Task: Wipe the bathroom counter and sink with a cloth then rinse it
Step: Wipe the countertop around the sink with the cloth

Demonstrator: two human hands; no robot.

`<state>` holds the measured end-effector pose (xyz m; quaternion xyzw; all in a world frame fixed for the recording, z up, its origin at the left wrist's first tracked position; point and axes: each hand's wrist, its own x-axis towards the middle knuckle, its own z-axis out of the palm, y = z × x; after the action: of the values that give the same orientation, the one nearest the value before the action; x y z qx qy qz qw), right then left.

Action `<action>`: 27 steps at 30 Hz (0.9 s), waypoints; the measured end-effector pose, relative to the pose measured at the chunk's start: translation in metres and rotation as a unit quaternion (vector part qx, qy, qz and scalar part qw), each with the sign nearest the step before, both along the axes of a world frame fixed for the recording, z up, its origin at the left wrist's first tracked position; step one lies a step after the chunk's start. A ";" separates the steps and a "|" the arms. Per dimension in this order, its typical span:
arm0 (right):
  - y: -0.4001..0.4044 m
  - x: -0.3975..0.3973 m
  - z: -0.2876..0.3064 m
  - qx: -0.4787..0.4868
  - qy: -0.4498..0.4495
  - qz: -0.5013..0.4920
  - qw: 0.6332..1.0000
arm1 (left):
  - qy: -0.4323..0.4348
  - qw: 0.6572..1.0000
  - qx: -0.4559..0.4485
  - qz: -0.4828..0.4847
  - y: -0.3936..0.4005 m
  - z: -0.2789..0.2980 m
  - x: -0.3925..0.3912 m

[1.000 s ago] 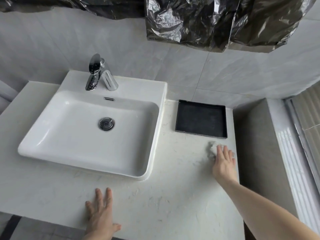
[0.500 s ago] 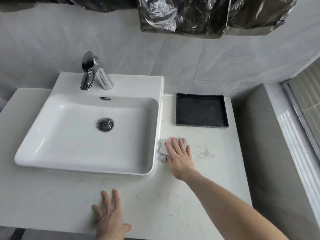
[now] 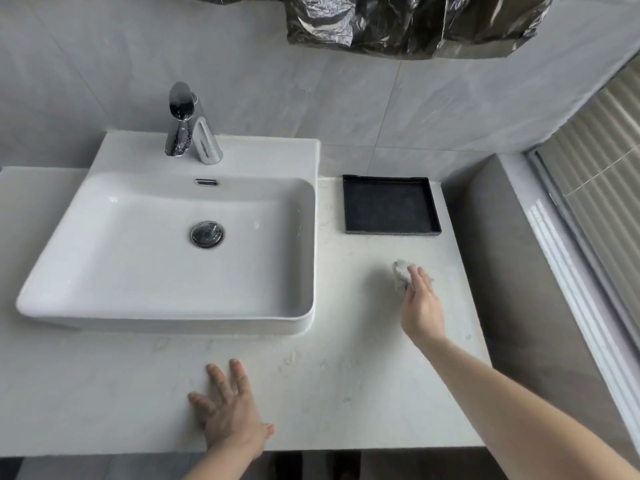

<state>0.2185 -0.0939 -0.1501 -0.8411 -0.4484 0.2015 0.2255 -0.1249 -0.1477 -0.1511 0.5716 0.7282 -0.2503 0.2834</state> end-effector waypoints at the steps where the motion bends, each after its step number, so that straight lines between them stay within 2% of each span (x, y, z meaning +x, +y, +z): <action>1: 0.000 -0.022 -0.004 -0.001 0.006 0.037 0.999 | -0.001 1.000 0.000 0.001 0.000 -0.001 -0.001; 5: -0.003 -0.102 -0.018 -0.014 0.019 0.214 0.977 | 0.003 1.000 0.002 0.000 0.000 -0.002 0.000; 8: -0.020 -0.102 -0.039 -0.068 -0.048 0.267 0.960 | 0.009 1.000 0.010 -0.006 0.000 -0.004 -0.001; 11: -0.037 -0.057 -0.047 -0.048 -0.062 0.227 0.971 | 0.009 1.000 0.013 -0.008 -0.001 -0.004 -0.002; 17: -0.059 0.081 -0.034 -0.093 -0.060 0.023 0.994 | -0.002 1.000 0.012 -0.005 -0.003 -0.004 0.000; 20: -0.053 0.092 -0.013 -0.066 -0.051 -0.037 0.996 | 0.002 1.000 0.013 -0.010 -0.002 0.000 0.002; 23: -0.039 0.049 0.004 0.036 -0.031 0.021 0.999 | 0.004 1.000 0.015 -0.014 -0.002 0.003 0.002; 27: -0.023 -0.030 -0.017 0.040 0.020 0.170 0.984 | 0.001 1.000 0.015 -0.011 -0.003 0.005 0.002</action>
<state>0.1885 -0.1169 -0.1671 -0.7389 -0.5877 0.2355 0.2303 -0.1233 -0.1506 -0.1466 0.5837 0.7255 -0.2435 0.2714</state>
